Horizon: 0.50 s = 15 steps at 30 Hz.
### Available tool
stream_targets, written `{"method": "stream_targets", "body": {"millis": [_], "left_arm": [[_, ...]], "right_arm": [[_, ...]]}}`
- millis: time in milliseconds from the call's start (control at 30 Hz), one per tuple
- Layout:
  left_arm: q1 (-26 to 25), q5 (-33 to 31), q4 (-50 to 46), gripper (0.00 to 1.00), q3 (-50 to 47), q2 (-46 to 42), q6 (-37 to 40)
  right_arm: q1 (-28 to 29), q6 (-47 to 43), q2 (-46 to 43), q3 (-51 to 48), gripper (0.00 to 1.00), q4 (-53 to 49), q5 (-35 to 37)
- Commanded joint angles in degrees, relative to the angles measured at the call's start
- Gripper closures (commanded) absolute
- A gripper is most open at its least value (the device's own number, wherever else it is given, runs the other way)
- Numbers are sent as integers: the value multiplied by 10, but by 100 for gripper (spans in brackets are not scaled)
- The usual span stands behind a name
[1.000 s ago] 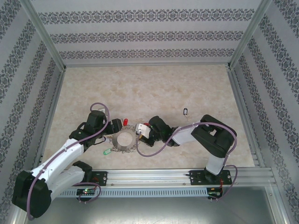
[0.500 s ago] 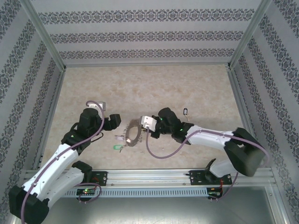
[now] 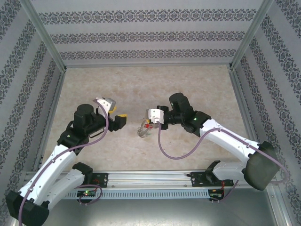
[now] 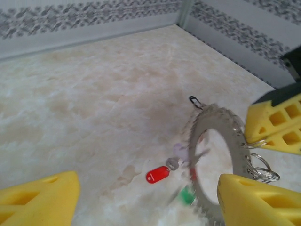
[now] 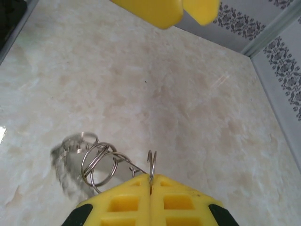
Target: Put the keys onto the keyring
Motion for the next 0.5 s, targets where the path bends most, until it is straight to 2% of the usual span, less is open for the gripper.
{"method": "stream_targets", "body": {"millis": [0, 133, 233, 467], "left_arm": [[6, 61, 20, 23, 8, 7, 83], [6, 81, 78, 27, -1, 28, 94], [6, 103, 81, 29, 15, 51, 100], [6, 148, 109, 34, 13, 65, 90]], "right_arm": [[-19, -24, 3, 18, 100, 2, -66], [-25, -23, 23, 46, 100, -23, -100], [-37, 8, 31, 57, 100, -12, -149], [-31, 7, 32, 40, 100, 0, -144]]}}
